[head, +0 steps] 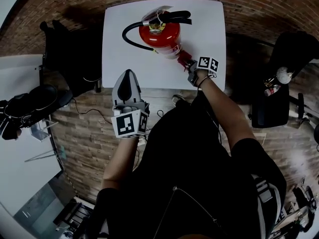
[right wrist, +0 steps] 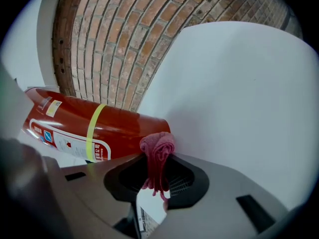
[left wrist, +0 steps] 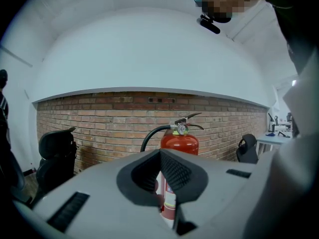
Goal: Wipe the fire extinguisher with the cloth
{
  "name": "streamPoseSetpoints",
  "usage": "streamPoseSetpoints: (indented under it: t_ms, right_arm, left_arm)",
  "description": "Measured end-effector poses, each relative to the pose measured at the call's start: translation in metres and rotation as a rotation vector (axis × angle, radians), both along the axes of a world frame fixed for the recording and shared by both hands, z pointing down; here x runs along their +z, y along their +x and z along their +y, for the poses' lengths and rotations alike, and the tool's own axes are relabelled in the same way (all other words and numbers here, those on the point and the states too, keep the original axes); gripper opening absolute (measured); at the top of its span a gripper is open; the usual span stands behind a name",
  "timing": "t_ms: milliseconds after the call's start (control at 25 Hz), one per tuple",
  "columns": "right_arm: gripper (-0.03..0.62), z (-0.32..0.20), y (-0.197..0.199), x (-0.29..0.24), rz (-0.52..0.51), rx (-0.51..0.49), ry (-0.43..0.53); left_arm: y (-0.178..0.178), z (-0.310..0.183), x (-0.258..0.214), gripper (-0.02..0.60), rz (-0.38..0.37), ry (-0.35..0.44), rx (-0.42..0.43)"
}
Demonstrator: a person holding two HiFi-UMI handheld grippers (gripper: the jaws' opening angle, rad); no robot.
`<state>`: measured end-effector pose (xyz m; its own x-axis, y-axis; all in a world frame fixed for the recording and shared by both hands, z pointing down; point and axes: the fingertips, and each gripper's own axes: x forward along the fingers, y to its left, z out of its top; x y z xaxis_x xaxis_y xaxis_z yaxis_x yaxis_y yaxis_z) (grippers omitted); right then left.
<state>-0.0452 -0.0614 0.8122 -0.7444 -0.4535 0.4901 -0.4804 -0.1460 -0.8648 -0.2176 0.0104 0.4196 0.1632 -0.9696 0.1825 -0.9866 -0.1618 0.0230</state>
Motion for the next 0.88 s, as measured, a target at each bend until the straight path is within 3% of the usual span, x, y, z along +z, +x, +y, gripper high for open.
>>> streamPoseSetpoints:
  t_ms: [320, 880]
  right_arm:
    - [0.104, -0.002, -0.005, 0.009, 0.014, 0.049, -0.015]
    - [0.104, -0.003, -0.011, -0.026, -0.043, 0.042, 0.014]
  left_arm:
    - [-0.005, 0.001, 0.001, 0.011, 0.013, -0.003, -0.029]
    - [0.012, -0.012, -0.014, 0.011, 0.030, 0.017, -0.027]
